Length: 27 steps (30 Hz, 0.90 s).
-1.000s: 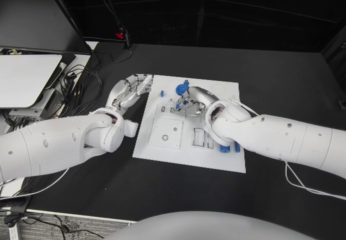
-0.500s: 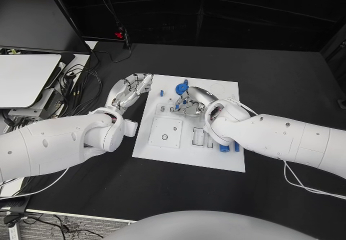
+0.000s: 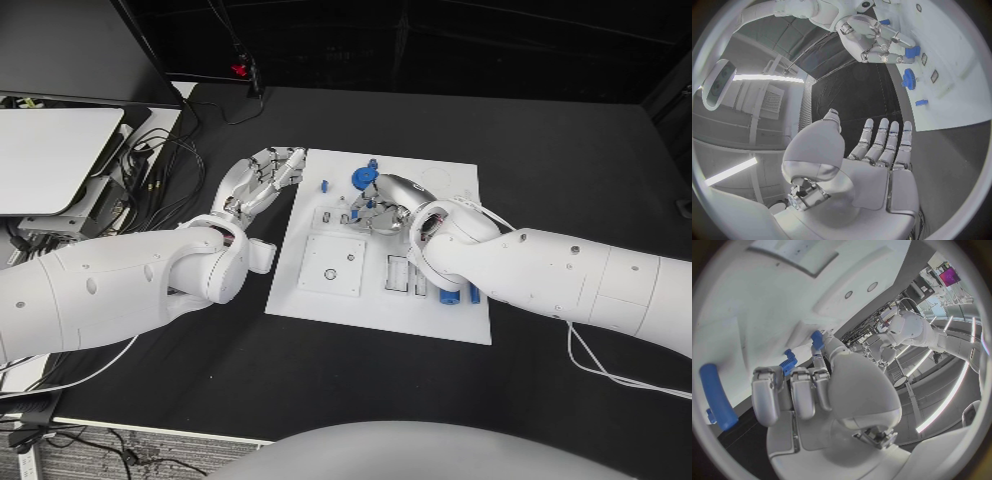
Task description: Assemble the parts on the task board
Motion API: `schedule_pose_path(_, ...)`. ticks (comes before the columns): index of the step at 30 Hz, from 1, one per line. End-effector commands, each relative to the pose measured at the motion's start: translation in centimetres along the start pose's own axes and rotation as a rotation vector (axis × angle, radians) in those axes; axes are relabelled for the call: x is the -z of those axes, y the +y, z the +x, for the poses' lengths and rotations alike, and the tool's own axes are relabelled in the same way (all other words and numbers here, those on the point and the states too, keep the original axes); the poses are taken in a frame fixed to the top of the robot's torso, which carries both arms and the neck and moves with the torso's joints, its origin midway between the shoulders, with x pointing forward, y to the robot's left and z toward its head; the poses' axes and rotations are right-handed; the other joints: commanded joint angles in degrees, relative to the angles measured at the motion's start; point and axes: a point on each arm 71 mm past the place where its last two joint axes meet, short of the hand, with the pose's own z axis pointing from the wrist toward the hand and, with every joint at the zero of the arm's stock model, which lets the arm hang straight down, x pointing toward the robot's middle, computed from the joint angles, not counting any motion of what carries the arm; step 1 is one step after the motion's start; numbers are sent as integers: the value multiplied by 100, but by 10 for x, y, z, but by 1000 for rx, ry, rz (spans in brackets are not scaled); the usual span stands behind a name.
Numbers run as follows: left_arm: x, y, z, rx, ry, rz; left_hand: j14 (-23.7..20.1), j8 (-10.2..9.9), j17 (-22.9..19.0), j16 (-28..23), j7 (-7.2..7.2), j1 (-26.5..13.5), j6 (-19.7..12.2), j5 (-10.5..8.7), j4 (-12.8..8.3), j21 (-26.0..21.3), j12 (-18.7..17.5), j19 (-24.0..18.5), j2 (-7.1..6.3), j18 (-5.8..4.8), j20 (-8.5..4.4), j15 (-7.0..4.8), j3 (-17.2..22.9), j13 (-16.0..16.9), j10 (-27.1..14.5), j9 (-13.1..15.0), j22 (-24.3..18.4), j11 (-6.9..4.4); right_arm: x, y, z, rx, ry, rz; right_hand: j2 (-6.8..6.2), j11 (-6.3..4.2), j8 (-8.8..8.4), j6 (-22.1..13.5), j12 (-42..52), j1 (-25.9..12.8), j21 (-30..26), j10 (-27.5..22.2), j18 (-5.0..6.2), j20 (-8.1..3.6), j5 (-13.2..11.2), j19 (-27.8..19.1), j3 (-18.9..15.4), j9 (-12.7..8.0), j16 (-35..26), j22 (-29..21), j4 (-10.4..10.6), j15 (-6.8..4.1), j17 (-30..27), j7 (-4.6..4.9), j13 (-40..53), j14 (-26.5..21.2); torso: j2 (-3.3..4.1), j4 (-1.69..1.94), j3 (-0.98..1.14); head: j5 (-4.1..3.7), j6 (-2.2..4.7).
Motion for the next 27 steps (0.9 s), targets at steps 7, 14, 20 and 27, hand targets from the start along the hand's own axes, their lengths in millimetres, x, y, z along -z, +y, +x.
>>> schedule_pose_path(7, 0, -16, 2, 3, 9, 213, 50, -32, 4, 1, 826, 25, 46, 30, -3, 19, 8, 40, 53, 13, 11, 9, -46, 2, 50, 8, -1, -4, 1, -1, 0, 6, 7, 1, -3, 41, -67, -24, -2, -61, 18, 596, -42, 58, -51, 597, 10, 2, 14, 1510, -2, 38, 1508, -38, 1498, 596, 8, -9, -2, -51, -27)
schedule_pose_path(14, 0, -16, 2, 2, 8, 213, 50, -32, 4, 1, 826, 25, 46, 30, -3, 19, 8, 40, 53, 13, 11, 9, -46, 2, 50, 8, -1, -4, 1, -1, 0, 7, 9, 3, -37, 63, -95, -48, -2, -81, 18, 596, -42, 71, -67, 597, 1, -1, 14, 1510, -6, 56, 1508, -10, 1498, 596, 4, -9, 1, -68, -32)
schedule_pose_path(20, 0, -16, 1, 2, 8, 213, 50, -32, 4, 1, 826, 25, 46, 30, -3, 19, 8, 40, 53, 13, 11, 9, -46, 2, 50, 8, -1, -4, 1, -1, 0, 8, 12, 5, -40, 65, -97, -50, -2, -83, 18, 596, -42, 72, -69, 597, 0, -1, 14, 1510, -6, 58, 1508, -7, 1498, 596, 2, -2, -2, -69, -48)
schedule_pose_path(27, 0, -16, 1, 2, 8, 213, 50, -32, 4, 1, 826, 25, 46, 30, -3, 19, 8, 40, 53, 13, 11, 9, -46, 2, 50, 8, -1, -4, 1, -1, 0, 9, 15, 7, -55, 76, -111, -64, -2, -76, 18, 596, -42, 80, -74, 597, 2, -2, 14, 1510, -19, 67, 1508, 1, 1498, 596, 3, -1, -1, -65, -65)
